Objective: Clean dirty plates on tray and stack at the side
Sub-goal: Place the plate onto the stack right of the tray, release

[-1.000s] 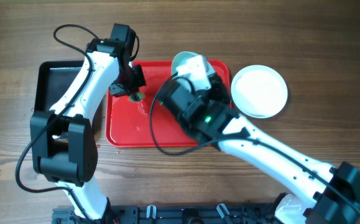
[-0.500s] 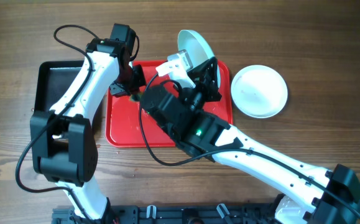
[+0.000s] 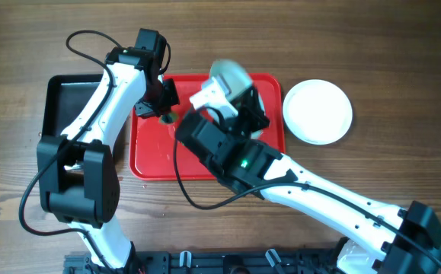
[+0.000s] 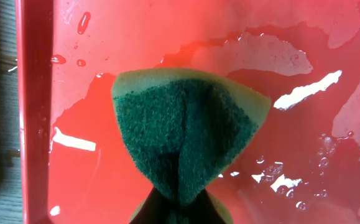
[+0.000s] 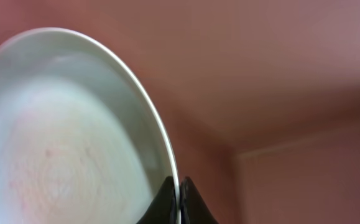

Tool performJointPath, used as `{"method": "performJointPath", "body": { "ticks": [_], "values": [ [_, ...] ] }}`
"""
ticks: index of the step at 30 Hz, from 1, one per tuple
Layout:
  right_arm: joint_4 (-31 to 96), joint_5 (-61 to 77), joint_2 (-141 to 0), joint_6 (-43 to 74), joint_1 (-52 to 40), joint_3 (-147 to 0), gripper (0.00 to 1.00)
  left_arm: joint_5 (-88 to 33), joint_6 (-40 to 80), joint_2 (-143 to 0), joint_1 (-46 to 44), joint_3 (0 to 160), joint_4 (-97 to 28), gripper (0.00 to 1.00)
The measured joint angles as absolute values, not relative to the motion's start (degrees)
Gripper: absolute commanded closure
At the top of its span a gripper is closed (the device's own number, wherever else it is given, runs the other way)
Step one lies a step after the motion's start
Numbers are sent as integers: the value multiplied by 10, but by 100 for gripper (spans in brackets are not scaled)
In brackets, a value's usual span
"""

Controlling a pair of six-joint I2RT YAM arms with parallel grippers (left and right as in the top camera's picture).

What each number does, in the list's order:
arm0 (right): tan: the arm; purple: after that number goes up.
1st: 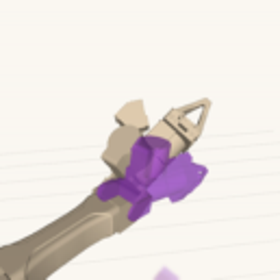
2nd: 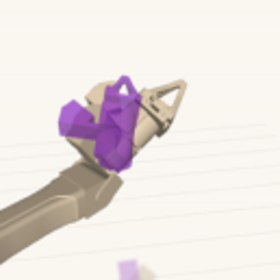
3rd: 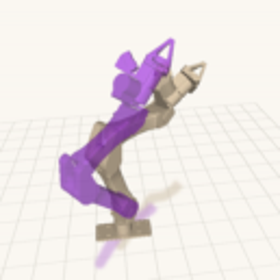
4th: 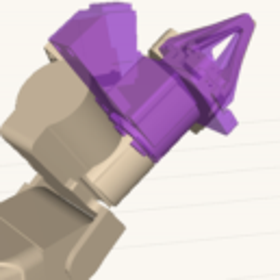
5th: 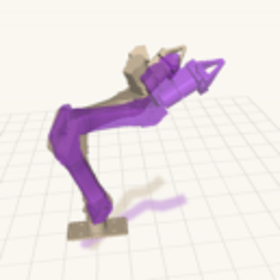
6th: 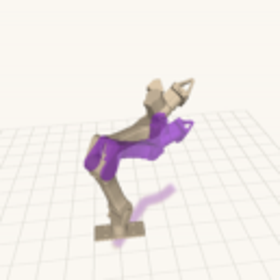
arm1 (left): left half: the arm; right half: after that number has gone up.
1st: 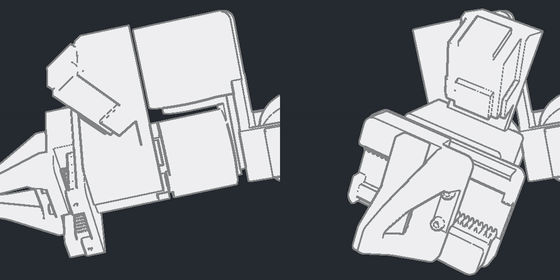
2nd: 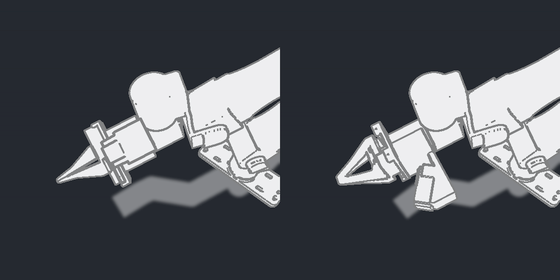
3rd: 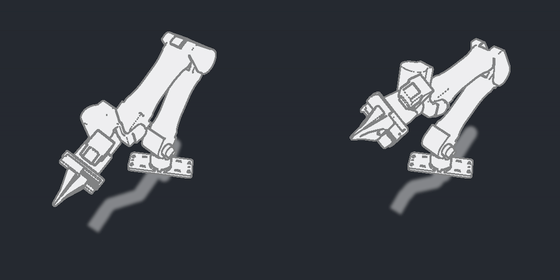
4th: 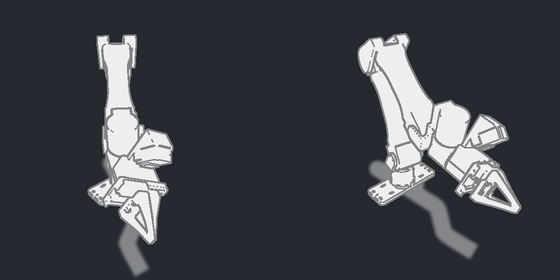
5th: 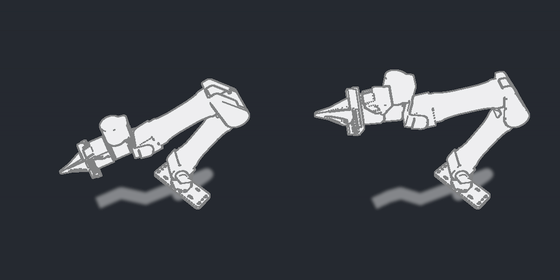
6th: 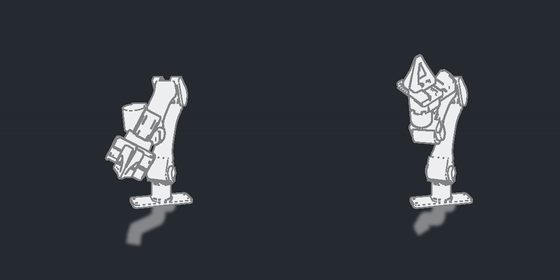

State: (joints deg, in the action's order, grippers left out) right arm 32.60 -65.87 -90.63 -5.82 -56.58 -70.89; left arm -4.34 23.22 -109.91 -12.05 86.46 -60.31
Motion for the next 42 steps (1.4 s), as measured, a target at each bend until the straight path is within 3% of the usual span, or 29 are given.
{"method": "performJointPath", "body": {
  "ticks": [2,8,15,21,27,33,36,42],
  "values": [
    [387,-546,-907,34,-566,-700,96,-44,232,-1099,-121,865,-603,96],
    [385,-283,-905,203,-532,-698,96,-44,232,-1099,-121,865,-603,96],
    [412,-55,-857,242,-303,-698,96,-46,232,-1099,-121,865,-598,96],
    [467,15,-855,242,-99,-698,96,-48,232,-1099,-120,865,-597,96],
    [440,23,-856,242,80,-653,96,-48,232,-1099,-121,865,-597,96],
    [373,23,-881,242,139,-578,95,-48,232,-1100,-121,865,-595,96],
    [355,25,-905,243,139,-564,73,-48,232,-1100,-121,865,-593,96],
    [345,82,-918,223,139,-564,60,-48,232,-1100,-119,865,-599,96]
  ]
}}
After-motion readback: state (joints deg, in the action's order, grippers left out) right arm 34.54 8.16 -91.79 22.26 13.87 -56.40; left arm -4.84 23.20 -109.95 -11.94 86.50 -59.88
